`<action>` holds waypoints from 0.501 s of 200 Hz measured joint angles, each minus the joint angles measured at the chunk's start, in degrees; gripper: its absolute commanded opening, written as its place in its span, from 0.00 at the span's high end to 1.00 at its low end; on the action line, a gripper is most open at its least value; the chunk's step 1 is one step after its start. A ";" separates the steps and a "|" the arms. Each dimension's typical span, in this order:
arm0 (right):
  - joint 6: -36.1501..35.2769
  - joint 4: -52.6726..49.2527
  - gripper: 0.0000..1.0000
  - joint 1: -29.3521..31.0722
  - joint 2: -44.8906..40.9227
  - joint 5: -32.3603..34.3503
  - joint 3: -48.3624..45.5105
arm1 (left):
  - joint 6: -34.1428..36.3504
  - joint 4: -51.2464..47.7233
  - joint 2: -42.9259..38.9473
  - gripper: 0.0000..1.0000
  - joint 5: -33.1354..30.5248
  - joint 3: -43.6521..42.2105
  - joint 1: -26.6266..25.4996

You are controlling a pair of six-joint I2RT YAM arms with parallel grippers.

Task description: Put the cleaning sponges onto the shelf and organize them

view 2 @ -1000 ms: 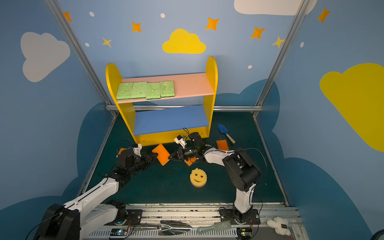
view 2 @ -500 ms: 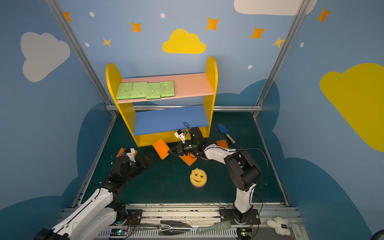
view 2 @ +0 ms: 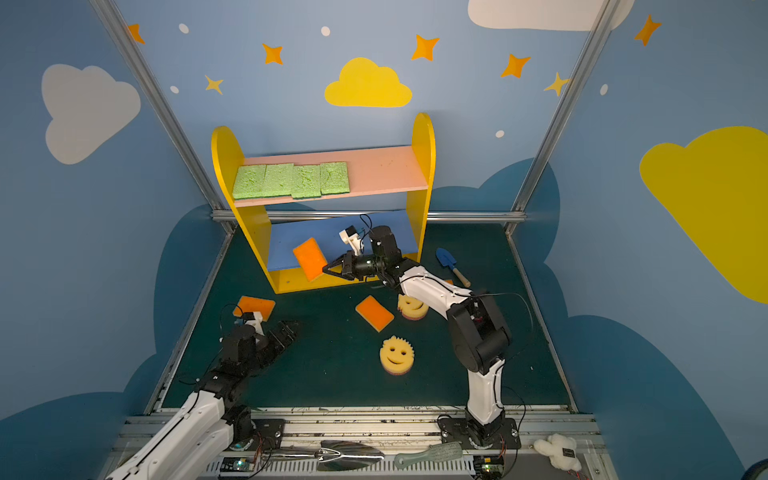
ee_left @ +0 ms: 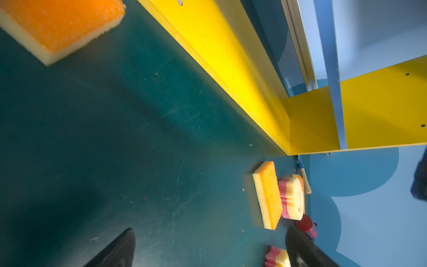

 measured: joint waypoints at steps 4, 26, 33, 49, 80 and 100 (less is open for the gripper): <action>0.37 0.09 1.00 0.07 0.61 0.37 0.63 | 0.17 0.00 -0.22 0.00 -0.07 -0.15 0.04; 2.82 0.52 1.00 0.37 5.03 2.34 4.72 | 0.72 -0.04 -1.92 0.01 -1.18 -1.73 0.15; 3.45 0.52 1.00 0.50 6.23 3.08 5.88 | 0.74 -0.26 -2.75 0.00 -1.75 -2.40 0.20; 4.68 0.39 1.00 1.01 8.74 4.92 8.61 | 0.72 -1.05 -4.94 0.01 -2.89 -3.85 0.26; 5.99 -0.35 1.00 2.82 11.87 9.01 13.70 | 0.68 -2.62 -10.99 0.01 -5.53 -6.14 0.26; 6.75 -1.14 1.00 4.20 13.66 11.56 17.44 | 0.68 -3.93 -13.90 0.01 -6.84 -6.73 0.26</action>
